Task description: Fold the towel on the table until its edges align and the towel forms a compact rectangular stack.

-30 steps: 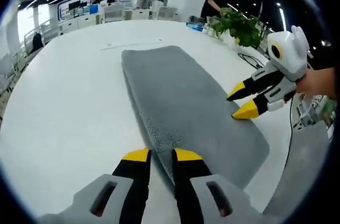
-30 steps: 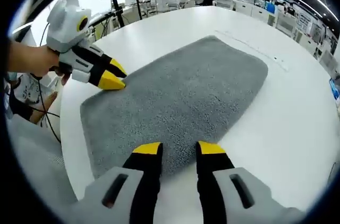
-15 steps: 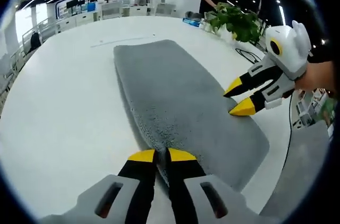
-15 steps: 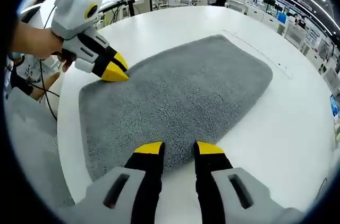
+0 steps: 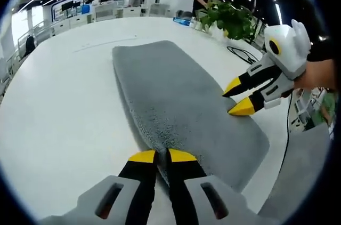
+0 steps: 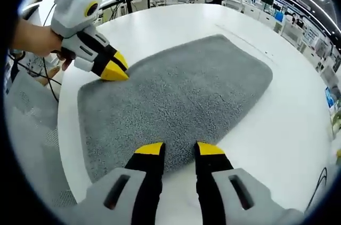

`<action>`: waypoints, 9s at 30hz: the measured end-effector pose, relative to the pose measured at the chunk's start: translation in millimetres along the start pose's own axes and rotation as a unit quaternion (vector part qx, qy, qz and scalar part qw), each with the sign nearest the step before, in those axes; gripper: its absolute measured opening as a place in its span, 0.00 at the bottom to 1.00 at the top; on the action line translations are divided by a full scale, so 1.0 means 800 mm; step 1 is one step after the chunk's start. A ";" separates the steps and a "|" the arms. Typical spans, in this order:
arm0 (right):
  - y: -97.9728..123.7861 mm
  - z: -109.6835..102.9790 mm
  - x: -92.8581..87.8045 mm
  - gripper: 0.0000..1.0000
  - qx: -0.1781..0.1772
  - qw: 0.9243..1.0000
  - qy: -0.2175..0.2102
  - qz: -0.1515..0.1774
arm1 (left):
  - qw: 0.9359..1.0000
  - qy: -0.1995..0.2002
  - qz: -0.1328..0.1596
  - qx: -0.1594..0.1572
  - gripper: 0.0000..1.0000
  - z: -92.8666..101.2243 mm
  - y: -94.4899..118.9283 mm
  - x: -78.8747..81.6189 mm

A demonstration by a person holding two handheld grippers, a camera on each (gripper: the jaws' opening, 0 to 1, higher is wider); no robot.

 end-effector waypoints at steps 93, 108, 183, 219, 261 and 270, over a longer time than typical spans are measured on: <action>0.064 -0.092 -0.109 0.09 0.034 0.986 0.163 -0.019 | 0.940 -0.332 -0.012 -0.082 0.16 0.140 0.037 -0.052; 0.076 -0.125 -0.126 0.05 0.084 0.987 0.133 -0.023 | 0.936 -0.331 -0.037 -0.112 0.10 0.158 0.056 -0.074; 0.225 -0.058 0.029 0.05 0.074 0.976 -0.052 0.196 | 0.974 -0.066 0.139 -0.164 0.09 0.131 0.163 0.110; 0.124 0.065 0.040 0.07 -0.042 0.994 -0.031 0.095 | 0.991 -0.069 0.082 -0.078 0.10 0.074 0.029 0.153; 0.036 0.111 -0.006 0.26 -0.033 0.996 -0.051 0.064 | 0.984 -0.173 0.023 -0.034 0.30 0.054 -0.070 0.124; 0.035 0.101 0.027 0.32 -0.018 0.994 -0.021 0.105 | 0.985 -0.164 0.039 -0.033 0.31 0.054 -0.064 0.129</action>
Point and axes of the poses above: the point that each gripper's makers call its tool centre point, and the gripper's own axes: y roughly backward along the fingers, z roughly to its right, x roughly out of its top, the point moved 4 cm from there along y, roughly backward along the fingers, and after that the axes turned 5 degrees about x, right-handed, at the moved point
